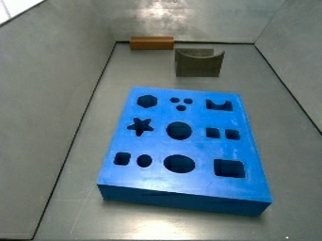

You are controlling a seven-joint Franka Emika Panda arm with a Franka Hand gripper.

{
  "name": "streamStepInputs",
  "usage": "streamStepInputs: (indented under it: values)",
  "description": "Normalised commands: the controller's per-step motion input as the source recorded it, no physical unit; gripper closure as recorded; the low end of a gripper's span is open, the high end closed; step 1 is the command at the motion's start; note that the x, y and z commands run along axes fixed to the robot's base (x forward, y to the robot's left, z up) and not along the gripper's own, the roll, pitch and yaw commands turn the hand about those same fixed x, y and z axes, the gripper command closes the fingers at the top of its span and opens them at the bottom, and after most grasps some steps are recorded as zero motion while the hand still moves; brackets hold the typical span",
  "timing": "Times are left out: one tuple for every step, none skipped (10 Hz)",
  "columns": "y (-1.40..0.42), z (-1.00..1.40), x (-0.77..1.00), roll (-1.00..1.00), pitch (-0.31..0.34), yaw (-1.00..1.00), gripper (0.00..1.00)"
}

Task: Pick up the arch object. Move up. Place the arch object on the fixture. Regrasp the arch object. Move to above the board. Insert the arch object.
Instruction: Pick up the arch object.

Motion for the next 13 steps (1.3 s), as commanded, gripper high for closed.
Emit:
streamStepInputs:
  values:
    - [0.10,-0.14,-0.01,0.01,0.001,-0.88,0.00]
    - [0.19,-0.17,-0.01,0.00,0.007,-0.81,0.00]
    - [0.27,-0.20,-0.04,0.00,0.020,-0.73,0.00]
    - [0.51,-0.20,0.00,0.00,0.000,-0.49,0.00]
    - [0.62,-0.20,0.01,0.00,0.000,-0.38,0.00]
    - [0.62,-0.25,0.09,0.00,0.000,-0.37,0.00]
    - [0.64,-0.27,0.15,-0.01,0.000,-0.35,0.00]
    - [0.61,-0.33,0.21,0.00,0.004,-0.39,0.00]
    - [0.49,-0.41,0.32,0.00,0.037,-0.50,0.00]
    - [0.32,-0.41,0.39,0.00,0.034,-0.69,0.00]
    - [0.23,-0.40,0.29,0.00,0.000,-0.80,0.00]
    - [0.21,-0.47,0.24,0.00,0.000,-0.83,0.00]
    - [0.21,-0.49,0.22,0.00,0.000,-0.83,0.00]
